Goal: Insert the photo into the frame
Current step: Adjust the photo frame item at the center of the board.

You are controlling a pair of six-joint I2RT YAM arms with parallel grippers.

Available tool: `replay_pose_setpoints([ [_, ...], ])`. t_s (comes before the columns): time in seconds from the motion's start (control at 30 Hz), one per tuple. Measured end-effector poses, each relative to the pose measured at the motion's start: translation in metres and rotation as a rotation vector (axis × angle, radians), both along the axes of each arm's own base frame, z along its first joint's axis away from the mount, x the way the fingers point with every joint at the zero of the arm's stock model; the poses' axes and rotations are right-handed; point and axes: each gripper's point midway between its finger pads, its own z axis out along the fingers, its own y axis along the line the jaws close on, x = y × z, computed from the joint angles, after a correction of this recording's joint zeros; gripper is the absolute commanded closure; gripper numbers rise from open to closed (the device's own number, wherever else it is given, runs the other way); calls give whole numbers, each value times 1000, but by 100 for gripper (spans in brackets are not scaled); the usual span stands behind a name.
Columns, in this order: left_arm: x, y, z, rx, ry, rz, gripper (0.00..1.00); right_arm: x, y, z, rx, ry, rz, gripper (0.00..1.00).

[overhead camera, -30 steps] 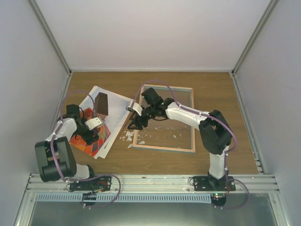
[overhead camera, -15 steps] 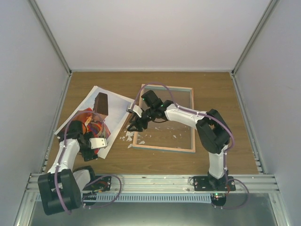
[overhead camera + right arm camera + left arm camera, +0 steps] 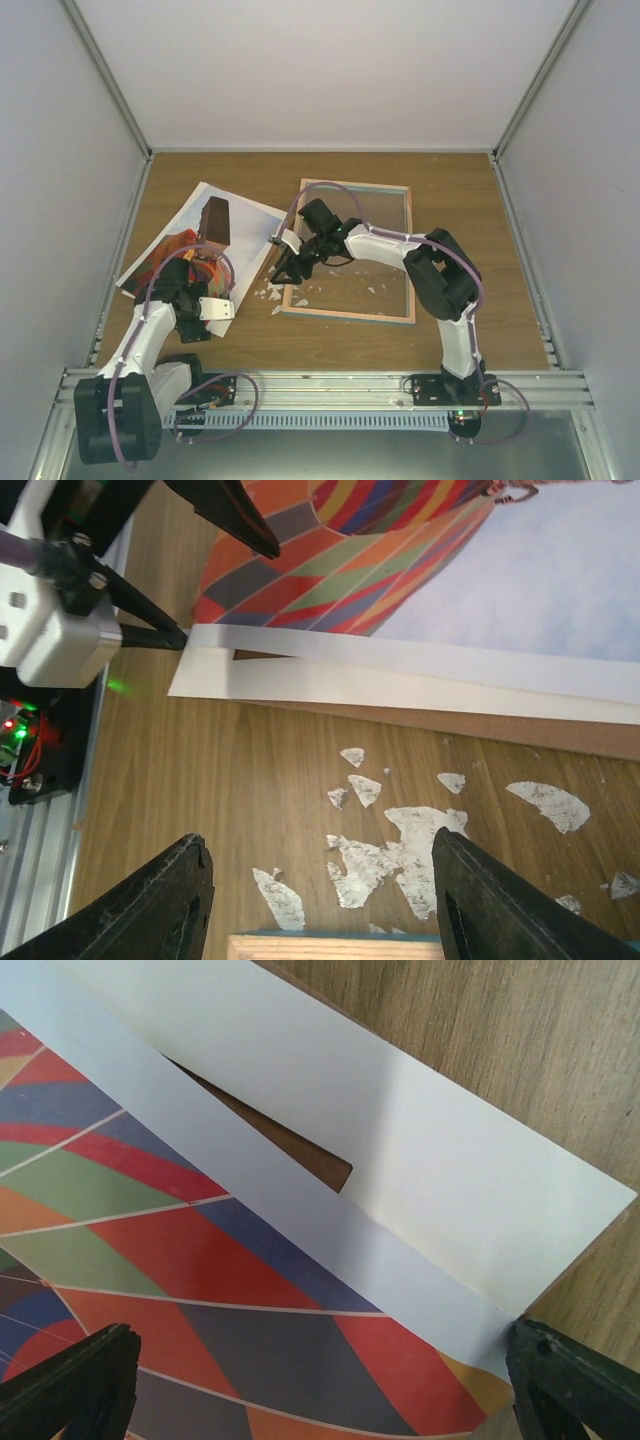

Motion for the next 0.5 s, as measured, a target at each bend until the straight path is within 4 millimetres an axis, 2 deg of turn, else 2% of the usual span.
replay_pose_setpoints([
  [0.3,4,-4,-4,32,79,59,1,4,-2,-27,-60,27,-20,39],
  [0.37,11,-15,-4,-8,77,70,1,5,-4,-31,-78,26,-27,40],
  [0.5,43,-44,1,-137,-2,79,1,7,-8,-36,-109,20,-42,40],
])
